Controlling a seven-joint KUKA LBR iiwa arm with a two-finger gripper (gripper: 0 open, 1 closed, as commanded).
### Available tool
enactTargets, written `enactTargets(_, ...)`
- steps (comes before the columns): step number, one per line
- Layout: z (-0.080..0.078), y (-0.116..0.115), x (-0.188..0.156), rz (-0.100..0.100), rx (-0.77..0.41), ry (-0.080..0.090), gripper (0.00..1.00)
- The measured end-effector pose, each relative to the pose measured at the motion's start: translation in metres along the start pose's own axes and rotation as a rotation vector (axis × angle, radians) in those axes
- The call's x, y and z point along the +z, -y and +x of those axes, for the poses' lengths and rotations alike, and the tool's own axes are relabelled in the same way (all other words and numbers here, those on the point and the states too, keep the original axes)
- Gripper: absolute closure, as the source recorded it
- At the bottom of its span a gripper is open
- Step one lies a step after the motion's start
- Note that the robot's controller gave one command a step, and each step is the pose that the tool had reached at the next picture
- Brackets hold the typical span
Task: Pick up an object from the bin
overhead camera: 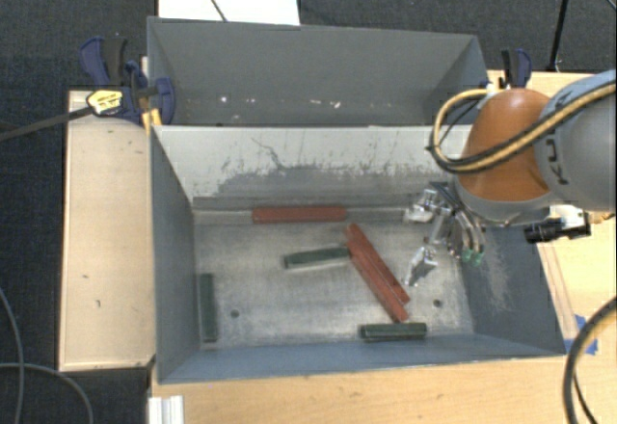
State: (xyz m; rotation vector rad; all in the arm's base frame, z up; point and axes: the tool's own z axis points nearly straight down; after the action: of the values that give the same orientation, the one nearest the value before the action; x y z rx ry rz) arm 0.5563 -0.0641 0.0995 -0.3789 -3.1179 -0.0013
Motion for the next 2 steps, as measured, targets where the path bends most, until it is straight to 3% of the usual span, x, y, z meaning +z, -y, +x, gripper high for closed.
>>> enactTargets(1,-0.002,-0.008,-0.008,0.0,-0.317,0.005,0.0)
enactTargets(2,0.031,-0.034,0.014,0.002,-0.182,0.007,0.0)
